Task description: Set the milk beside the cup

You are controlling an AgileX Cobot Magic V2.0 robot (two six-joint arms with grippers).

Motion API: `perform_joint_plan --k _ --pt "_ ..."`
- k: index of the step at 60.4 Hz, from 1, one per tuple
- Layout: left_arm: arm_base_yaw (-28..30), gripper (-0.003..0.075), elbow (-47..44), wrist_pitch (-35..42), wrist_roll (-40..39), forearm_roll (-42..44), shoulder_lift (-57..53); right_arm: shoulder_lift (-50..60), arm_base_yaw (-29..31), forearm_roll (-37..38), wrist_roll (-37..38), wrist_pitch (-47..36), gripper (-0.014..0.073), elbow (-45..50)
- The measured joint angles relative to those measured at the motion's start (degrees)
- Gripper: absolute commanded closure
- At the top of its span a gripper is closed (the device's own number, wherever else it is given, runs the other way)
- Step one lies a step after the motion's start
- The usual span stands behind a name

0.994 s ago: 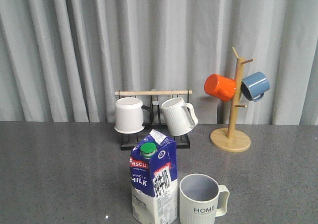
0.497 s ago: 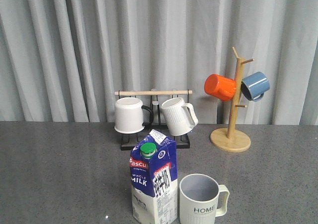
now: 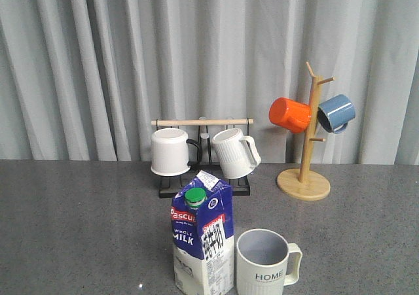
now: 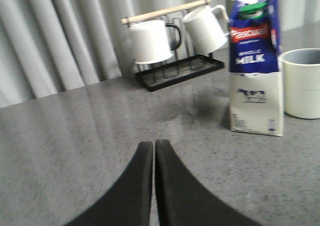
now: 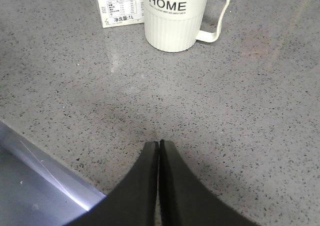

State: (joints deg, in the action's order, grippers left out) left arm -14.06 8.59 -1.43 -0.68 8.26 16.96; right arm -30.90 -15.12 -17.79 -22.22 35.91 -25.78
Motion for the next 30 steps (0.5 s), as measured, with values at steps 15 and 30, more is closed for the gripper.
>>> perform_joint_plan --k 15,30 --pt "9.52 0.0728 -8.95 3.41 -4.66 -0.63 -9.33 0.0 0.0 0.0 0.0 0.0 0.0599 0.0" --pt "11.18 0.0728 -10.01 3.62 -4.85 -0.63 -17.42 0.0 0.0 0.0 0.0 0.0 0.0599 0.0"
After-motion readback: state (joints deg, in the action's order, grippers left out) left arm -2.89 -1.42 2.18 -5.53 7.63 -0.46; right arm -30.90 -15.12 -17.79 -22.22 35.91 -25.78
